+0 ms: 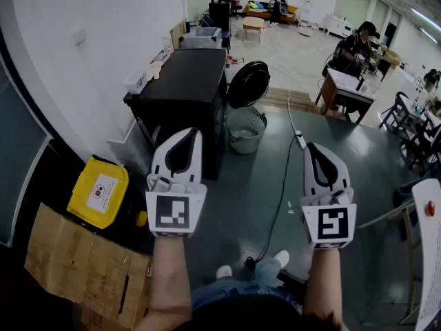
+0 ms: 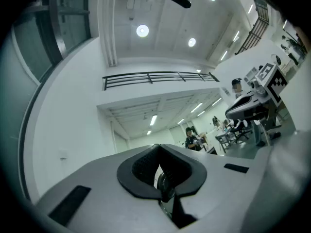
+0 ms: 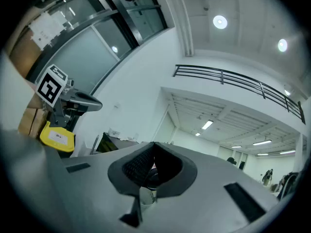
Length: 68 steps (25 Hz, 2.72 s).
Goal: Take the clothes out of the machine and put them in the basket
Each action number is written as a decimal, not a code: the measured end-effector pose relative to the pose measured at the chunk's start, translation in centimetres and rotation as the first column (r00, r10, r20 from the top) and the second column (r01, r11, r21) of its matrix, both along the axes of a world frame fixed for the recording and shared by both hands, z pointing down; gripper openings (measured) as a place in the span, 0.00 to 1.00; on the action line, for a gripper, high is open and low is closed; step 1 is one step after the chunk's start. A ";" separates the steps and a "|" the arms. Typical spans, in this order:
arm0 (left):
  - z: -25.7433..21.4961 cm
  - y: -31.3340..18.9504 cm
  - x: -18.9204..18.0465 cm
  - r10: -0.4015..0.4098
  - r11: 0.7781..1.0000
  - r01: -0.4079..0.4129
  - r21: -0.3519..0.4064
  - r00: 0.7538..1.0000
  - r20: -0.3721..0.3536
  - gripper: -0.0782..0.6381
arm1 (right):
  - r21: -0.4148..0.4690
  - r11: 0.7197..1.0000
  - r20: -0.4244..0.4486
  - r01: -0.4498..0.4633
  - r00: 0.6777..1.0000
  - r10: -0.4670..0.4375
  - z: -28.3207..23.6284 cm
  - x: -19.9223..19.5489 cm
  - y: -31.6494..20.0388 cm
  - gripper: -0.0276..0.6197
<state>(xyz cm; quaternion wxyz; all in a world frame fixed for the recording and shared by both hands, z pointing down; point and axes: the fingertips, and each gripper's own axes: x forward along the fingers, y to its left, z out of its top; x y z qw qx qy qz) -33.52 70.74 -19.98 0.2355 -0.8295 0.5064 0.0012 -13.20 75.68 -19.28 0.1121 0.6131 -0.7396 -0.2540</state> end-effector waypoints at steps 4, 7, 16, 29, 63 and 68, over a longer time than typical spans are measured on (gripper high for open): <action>-0.4 -0.2 -0.1 0.014 1.000 -0.013 0.011 1.000 -0.026 0.11 | -0.009 1.000 0.031 -0.004 1.000 0.005 0.2 0.2 -0.4 0.04; -0.4 0.0 0.1 0.009 1.000 -0.009 -0.001 0.999 -0.031 0.11 | -0.043 0.999 0.114 -0.020 0.993 0.025 0.3 1.0 -0.5 0.04; 0.4 -2.1 2.3 0.002 0.995 -0.010 -0.097 0.996 -0.086 0.85 | -0.134 0.985 0.386 0.112 0.921 -0.052 0.8 2.8 -2.8 0.90; 1.9 -7.6 12.4 -0.056 0.990 0.055 -0.132 0.998 -0.004 0.90 | -0.079 0.995 0.234 0.059 0.971 -0.039 0.0 12.5 -8.3 0.92; 4.4 -23.3 28.3 -0.214 0.955 0.203 -0.217 0.977 -0.026 0.86 | -0.268 0.958 0.322 0.102 0.947 -0.010 4.9 30.0 -24.8 0.85; 4.7 -28.1 28.6 -0.161 0.961 0.136 -0.241 0.983 -0.088 0.86 | -0.308 0.950 0.318 0.059 0.947 0.045 5.9 30.6 -29.4 0.85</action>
